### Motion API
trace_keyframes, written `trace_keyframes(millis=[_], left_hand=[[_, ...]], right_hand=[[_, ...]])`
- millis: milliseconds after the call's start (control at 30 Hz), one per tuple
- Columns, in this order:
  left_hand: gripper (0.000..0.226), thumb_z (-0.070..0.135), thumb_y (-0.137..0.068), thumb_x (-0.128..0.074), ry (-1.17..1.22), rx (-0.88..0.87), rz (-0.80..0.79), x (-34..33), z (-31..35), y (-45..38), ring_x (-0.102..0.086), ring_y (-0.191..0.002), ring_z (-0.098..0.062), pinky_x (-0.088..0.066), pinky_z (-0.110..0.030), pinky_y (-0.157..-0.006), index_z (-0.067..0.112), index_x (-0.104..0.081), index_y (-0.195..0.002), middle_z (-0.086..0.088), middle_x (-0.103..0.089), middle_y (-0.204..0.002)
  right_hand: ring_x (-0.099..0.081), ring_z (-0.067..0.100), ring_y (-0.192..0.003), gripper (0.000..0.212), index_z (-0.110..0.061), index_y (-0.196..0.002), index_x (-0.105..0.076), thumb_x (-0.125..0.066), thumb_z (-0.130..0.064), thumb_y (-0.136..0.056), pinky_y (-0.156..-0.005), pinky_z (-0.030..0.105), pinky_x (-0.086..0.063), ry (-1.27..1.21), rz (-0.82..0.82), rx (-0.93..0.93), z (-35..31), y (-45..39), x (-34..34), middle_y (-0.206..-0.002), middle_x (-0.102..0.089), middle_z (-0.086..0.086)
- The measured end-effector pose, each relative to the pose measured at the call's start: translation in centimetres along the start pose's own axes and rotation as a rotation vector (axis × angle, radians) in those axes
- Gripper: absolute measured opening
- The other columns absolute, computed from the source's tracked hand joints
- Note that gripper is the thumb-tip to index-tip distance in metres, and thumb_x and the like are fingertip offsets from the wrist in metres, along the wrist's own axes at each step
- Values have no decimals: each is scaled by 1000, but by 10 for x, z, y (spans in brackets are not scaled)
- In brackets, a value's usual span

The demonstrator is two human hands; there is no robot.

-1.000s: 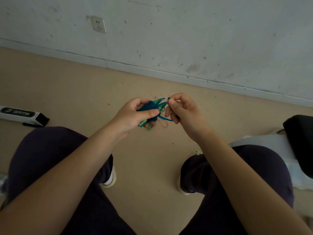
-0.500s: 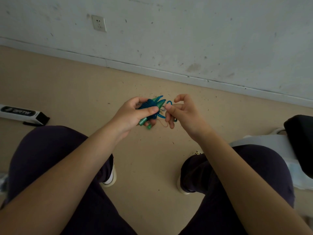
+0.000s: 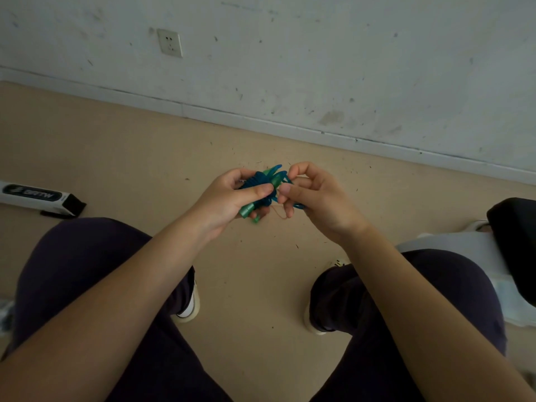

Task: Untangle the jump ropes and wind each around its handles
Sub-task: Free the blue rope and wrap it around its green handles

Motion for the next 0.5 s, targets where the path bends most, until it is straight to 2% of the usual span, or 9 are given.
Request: trace_keyframes(millis=[100,200,333,500], left_hand=[[35,11,-86,-73,-11,3,-20,-4,-1,1,-69,-67,-22,-49,-23,-51,5,-60,-117,-10,-72,-87],[33,11,-86,-73,-11,-12,-18,-4,0,1,-69,-67,-21,-49,-23,-51,6,-60,-116,-8,-72,-86],[30,10,-87,-72,-1,-15,-16,-4,0,1,-69,-66,-21,-49,-24,-51,5,-60,-115,-11,-73,-90],[28,12,-86,-73,23,-25,16,1,1,-1,-66,-68,-26,-49,-24,-51,7,-62,-112,-12,-73,-89]], right_hand=[[-59,24,-52,14,-8,-97,-44,-53,2,-95,-60,33,-52,-1,-14,9,-1,1,-1,-73,-69,9],[-60,25,-51,9,-6,-99,-45,-49,1,-98,-59,33,-52,85,55,12,0,0,5,-73,-69,9],[-61,24,-47,5,-2,-98,-50,-55,0,-96,-56,25,-51,241,185,32,-1,0,15,-69,-69,9],[-63,20,-48,14,-3,-89,-55,-67,4,-87,-52,25,-52,344,270,62,-4,0,19,-70,-67,9]])
Point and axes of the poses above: each hand's wrist, its own y-axis away from the middle knuckle, its own x-axis out of the back of the hand, z = x × y, the point moved 9 cm from there along -y, towards the middle knuckle
